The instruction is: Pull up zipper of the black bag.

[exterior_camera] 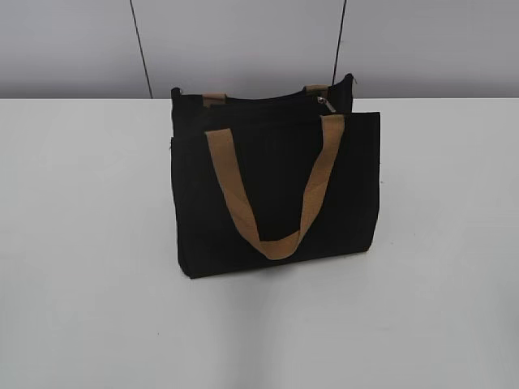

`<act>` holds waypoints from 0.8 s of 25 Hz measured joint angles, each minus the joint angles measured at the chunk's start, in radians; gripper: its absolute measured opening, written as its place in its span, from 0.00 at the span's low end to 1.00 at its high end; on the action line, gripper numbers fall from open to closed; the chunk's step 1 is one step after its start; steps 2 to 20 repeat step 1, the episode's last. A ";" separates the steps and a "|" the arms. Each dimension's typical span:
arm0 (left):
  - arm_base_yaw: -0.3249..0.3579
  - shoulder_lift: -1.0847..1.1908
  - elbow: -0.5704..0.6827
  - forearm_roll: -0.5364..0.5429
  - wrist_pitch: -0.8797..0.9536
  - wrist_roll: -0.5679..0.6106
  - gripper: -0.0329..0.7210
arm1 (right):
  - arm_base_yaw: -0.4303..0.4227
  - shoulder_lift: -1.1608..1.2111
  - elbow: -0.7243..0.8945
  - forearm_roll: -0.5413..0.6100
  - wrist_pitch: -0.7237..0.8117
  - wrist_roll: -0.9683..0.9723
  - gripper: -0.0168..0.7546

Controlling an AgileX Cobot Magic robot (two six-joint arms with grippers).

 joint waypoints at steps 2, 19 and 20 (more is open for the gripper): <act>0.000 0.000 0.000 0.000 0.000 0.000 0.60 | 0.000 0.000 0.000 0.000 0.000 0.000 0.47; 0.000 0.000 0.000 0.000 0.000 0.000 0.60 | 0.000 0.000 0.000 0.000 0.000 0.000 0.47; 0.000 0.000 0.000 0.000 0.000 0.000 0.60 | 0.000 0.000 0.000 0.000 0.000 0.000 0.47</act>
